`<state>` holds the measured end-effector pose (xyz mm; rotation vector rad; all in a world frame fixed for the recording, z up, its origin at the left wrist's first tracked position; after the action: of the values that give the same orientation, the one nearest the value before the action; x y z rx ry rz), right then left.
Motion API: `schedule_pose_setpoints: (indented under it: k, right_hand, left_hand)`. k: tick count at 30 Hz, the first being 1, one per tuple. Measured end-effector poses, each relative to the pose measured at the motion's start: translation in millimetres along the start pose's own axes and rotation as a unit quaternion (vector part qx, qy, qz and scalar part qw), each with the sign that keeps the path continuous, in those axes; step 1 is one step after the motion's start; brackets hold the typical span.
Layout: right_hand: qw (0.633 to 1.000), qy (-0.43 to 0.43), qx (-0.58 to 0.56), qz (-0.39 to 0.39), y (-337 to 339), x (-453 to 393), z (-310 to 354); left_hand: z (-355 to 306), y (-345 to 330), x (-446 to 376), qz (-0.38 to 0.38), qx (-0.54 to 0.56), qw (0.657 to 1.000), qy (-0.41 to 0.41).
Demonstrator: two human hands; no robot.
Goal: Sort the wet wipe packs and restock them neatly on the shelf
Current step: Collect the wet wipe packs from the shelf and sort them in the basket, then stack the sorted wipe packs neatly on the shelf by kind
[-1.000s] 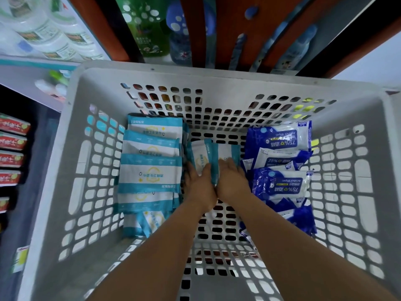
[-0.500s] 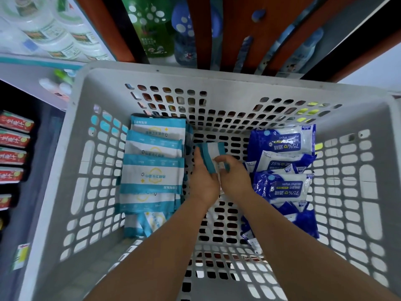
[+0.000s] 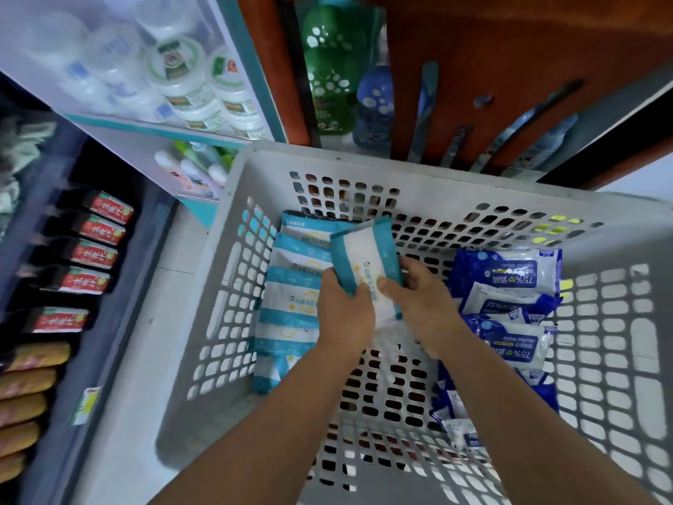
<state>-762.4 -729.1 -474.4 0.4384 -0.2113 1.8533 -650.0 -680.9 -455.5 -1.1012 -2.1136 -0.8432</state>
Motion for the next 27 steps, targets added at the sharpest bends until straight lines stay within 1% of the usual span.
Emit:
schedule_pose_setpoints:
  k: [3,5,6,9,11,13,15,18,20,23,24,25,27]
  right_hand:
    - [0.997,0.023,0.040,0.061,-18.1,-5.1,16.0]
    - [0.992,0.012,0.067,0.105,-31.3,-5.9,20.4]
    - [0.989,0.013,0.095,0.111,-35.6,-7.3,21.1]
    - [0.981,0.046,0.163,0.092,-44.2,-17.3,16.8]
    - [0.965,0.079,0.226,0.109,-51.1,-22.7,10.6]
    - [0.933,0.118,0.304,0.150,-59.1,-27.3,2.4]
    - [0.885,0.165,0.393,0.189,-66.4,-32.4,-4.8]
    - [0.807,0.214,0.512,0.204,-77.2,-37.2,-7.1]
    - [0.777,0.228,0.547,0.211,-85.1,-37.9,-6.3]
    - [0.744,0.212,0.587,0.237,-90.5,-38.9,-11.8]
    - [0.743,0.213,0.589,0.235,-88.9,-39.7,-13.3]
    - [0.757,0.218,0.576,0.217,-85.4,-41.4,-13.2]
    - [0.802,0.227,0.530,0.158,-76.8,-45.1,-6.2]
  left_hand:
    - [0.8,25.3,4.2,-0.007,0.053,0.998,0.030]
    - [1.4,39.2,6.5,-0.019,0.063,0.997,0.035]
    - [2.1,45.3,7.9,-0.033,0.062,0.997,0.038]
    - [7.1,62.9,12.9,-0.085,0.067,0.993,0.050]
    - [13.4,70.5,16.9,-0.105,0.076,0.989,0.067]
    - [19.4,75.0,21.7,-0.121,0.091,0.984,0.093]
    - [24.0,77.2,25.8,-0.131,0.106,0.979,0.115]
    - [29.7,77.0,29.1,-0.140,0.143,0.971,0.130]
    - [31.6,77.0,30.9,-0.151,0.161,0.965,0.138]
    - [35.3,74.7,34.2,-0.160,0.185,0.959,0.141]
    - [37.3,73.9,36.0,-0.166,0.192,0.956,0.144]
    - [38.9,73.4,38.1,-0.174,0.197,0.954,0.148]
    - [42.4,70.7,41.4,-0.180,0.203,0.950,0.152]
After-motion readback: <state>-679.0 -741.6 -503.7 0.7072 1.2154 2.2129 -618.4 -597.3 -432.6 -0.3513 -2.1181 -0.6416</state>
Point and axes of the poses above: each hand's wrist, its own x-axis away from the middle knuckle, its own y-axis out of the back of the hand, z = x × y, the point moved 4 cm from there along -x, towards the middle knuckle, and after that the axes turned 13 degrees about y, right-handed, at the moved point
